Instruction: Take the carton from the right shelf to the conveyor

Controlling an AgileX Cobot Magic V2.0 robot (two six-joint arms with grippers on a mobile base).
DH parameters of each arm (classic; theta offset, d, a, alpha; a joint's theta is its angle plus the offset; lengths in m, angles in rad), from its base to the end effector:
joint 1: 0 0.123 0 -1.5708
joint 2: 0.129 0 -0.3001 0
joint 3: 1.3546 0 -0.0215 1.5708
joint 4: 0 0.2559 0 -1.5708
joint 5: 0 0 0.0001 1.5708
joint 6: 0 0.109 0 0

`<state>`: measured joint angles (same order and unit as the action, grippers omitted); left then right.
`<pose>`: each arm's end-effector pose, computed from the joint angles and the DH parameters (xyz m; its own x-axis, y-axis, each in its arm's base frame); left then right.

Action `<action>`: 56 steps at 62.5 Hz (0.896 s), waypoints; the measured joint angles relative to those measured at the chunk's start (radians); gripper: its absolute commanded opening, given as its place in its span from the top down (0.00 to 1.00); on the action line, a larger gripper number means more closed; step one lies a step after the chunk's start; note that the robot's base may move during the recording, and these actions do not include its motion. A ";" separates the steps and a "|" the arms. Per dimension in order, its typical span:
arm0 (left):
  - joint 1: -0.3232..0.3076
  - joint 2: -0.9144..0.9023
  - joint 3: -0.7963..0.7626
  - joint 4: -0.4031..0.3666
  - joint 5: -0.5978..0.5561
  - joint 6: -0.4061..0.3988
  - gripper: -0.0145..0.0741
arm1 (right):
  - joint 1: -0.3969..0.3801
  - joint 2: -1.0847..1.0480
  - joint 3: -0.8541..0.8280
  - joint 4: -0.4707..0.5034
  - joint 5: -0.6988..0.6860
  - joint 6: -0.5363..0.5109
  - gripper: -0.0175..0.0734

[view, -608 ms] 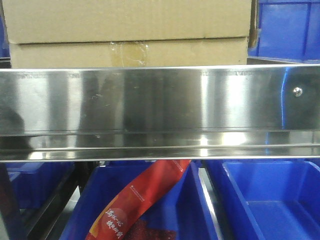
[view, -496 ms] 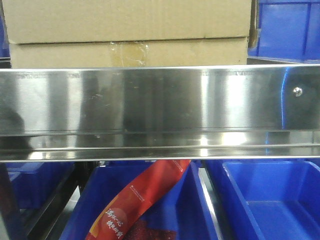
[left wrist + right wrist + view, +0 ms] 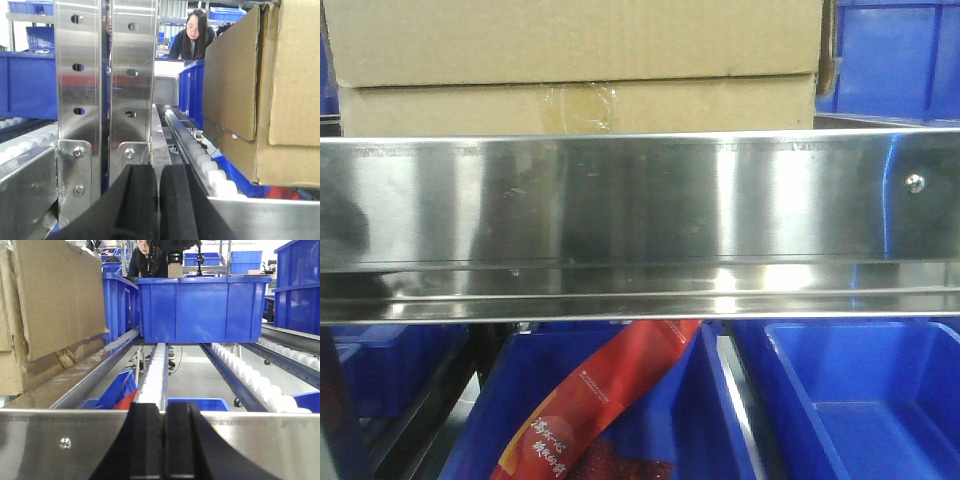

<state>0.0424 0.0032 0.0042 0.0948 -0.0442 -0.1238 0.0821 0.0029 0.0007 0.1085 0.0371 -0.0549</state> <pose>0.0640 0.0023 0.2177 0.1244 -0.0238 -0.9919 -0.0346 0.9990 -0.0284 0.0643 0.0057 0.2103 0.0419 0.0571 -0.9975 -0.0884 0.9947 0.0533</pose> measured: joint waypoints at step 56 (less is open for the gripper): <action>-0.062 0.301 -0.650 0.153 0.311 0.000 0.32 | 0.000 0.210 -0.533 0.009 0.238 0.002 0.18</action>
<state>-0.0199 0.3045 -0.6461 0.2481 0.2672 -0.1238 0.0821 0.2133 -0.5321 0.1172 0.2748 -0.0531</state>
